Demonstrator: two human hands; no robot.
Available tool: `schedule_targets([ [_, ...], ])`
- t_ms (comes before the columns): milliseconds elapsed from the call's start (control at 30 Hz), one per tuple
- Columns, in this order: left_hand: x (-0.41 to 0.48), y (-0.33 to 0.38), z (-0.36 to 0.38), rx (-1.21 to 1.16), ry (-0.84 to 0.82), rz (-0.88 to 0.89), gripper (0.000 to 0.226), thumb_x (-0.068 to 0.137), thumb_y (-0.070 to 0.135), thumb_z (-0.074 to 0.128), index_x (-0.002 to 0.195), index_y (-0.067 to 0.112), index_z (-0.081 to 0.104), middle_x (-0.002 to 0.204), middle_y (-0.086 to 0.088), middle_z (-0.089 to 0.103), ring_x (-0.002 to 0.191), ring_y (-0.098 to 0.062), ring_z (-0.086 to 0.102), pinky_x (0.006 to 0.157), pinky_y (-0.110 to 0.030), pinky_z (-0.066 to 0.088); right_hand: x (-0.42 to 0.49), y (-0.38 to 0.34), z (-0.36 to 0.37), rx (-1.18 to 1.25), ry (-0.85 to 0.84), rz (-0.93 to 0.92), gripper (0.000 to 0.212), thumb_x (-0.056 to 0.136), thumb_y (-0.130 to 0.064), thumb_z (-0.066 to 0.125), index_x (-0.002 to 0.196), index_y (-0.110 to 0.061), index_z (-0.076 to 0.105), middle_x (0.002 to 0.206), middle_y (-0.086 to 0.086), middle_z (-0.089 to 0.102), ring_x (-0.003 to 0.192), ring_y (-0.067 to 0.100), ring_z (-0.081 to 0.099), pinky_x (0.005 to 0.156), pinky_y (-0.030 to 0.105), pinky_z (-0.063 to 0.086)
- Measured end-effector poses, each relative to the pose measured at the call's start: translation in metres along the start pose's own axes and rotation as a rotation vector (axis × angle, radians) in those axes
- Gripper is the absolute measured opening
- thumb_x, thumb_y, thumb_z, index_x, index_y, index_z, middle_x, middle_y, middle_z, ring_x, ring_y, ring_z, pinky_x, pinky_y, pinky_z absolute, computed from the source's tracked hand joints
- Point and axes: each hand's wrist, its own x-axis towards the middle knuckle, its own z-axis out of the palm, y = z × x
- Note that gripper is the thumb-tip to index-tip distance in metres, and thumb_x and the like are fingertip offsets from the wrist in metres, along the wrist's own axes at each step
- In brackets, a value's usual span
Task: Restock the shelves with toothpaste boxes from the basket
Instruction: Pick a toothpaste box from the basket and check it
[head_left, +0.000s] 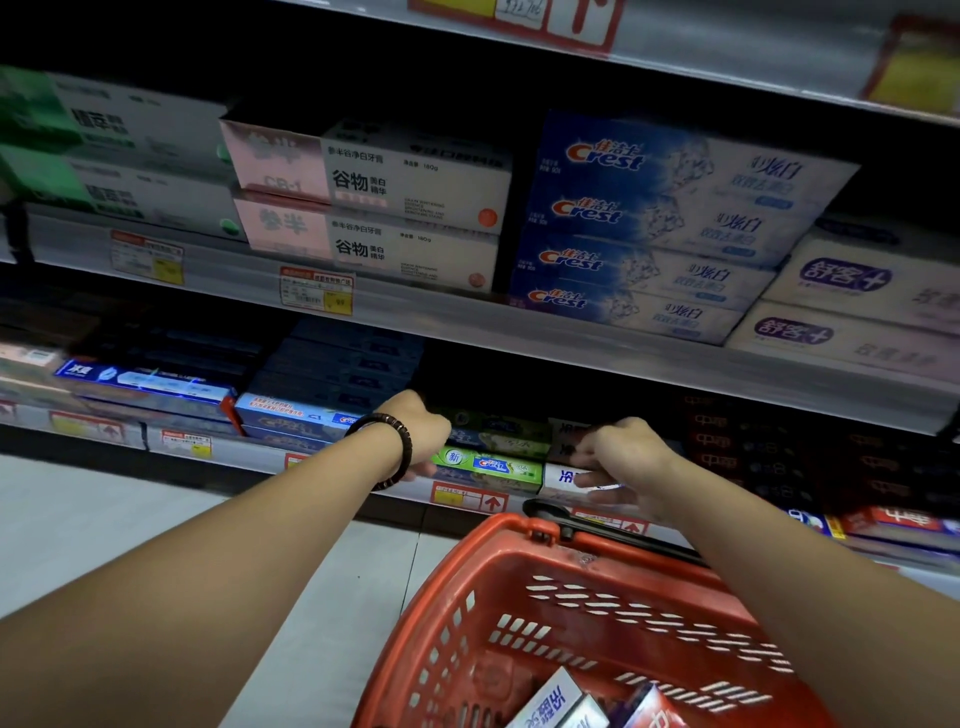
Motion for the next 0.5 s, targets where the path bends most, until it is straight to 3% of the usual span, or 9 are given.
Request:
schedule_targets([
  [67, -0.005, 0.004, -0.001, -0.001, -0.003, -0.007, 0.038, 0.096, 0.02, 0.055, 0.13, 0.004, 0.059, 0.086, -0.015, 0.075, 0.057, -0.018, 0.073, 0.055, -0.03, 0.058, -0.008, -0.002, -0.005, -0.012, -0.005, -0.003, 0.014, 0.102, -0.013, 0.055, 0.108, -0.008, 0.068, 0.112, 0.016, 0.075, 0.081, 0.027, 0.072, 0.065, 0.034, 0.057],
  [133, -0.011, 0.007, -0.003, 0.008, -0.023, -0.001, 0.033, 0.097, 0.021, 0.055, 0.125, 0.005, 0.062, 0.093, -0.014, 0.075, 0.057, -0.018, 0.073, 0.054, -0.029, 0.055, -0.016, -0.004, -0.008, -0.025, -0.011, -0.01, 0.016, 0.103, -0.014, 0.056, 0.111, -0.009, 0.069, 0.109, 0.014, 0.076, 0.08, 0.026, 0.069, 0.067, 0.035, 0.055],
  [267, -0.032, 0.016, -0.005, 0.042, -0.084, 0.023, 0.022, 0.097, 0.019, 0.052, 0.11, 0.011, 0.068, 0.105, -0.012, 0.076, 0.062, -0.022, 0.072, 0.068, -0.038, 0.06, -0.037, -0.009, -0.014, -0.049, -0.021, -0.047, 0.018, 0.104, -0.015, 0.056, 0.111, -0.008, 0.071, 0.097, 0.011, 0.074, 0.079, 0.026, 0.065, 0.059, 0.028, 0.051],
  [367, -0.049, 0.023, -0.003, 0.101, -0.115, 0.033, 0.026, 0.098, 0.018, 0.051, 0.116, 0.009, 0.069, 0.1, -0.014, 0.078, 0.068, -0.027, 0.074, 0.067, -0.037, 0.059, -0.053, -0.012, -0.018, -0.054, -0.024, -0.072, 0.018, 0.104, -0.014, 0.055, 0.109, -0.006, 0.071, 0.095, 0.011, 0.073, 0.077, 0.025, 0.062, 0.053, 0.023, 0.048],
  [500, -0.073, 0.03, 0.002, 0.107, -0.081, 0.053, 0.026, 0.1, 0.016, 0.053, 0.116, 0.004, 0.069, 0.102, -0.017, 0.078, 0.09, -0.033, 0.078, 0.079, -0.044, 0.065, -0.075, -0.011, -0.026, -0.044, -0.015, -0.105, 0.019, 0.104, -0.012, 0.054, 0.106, -0.004, 0.071, 0.092, 0.012, 0.072, 0.075, 0.025, 0.058, 0.052, 0.021, 0.044],
])
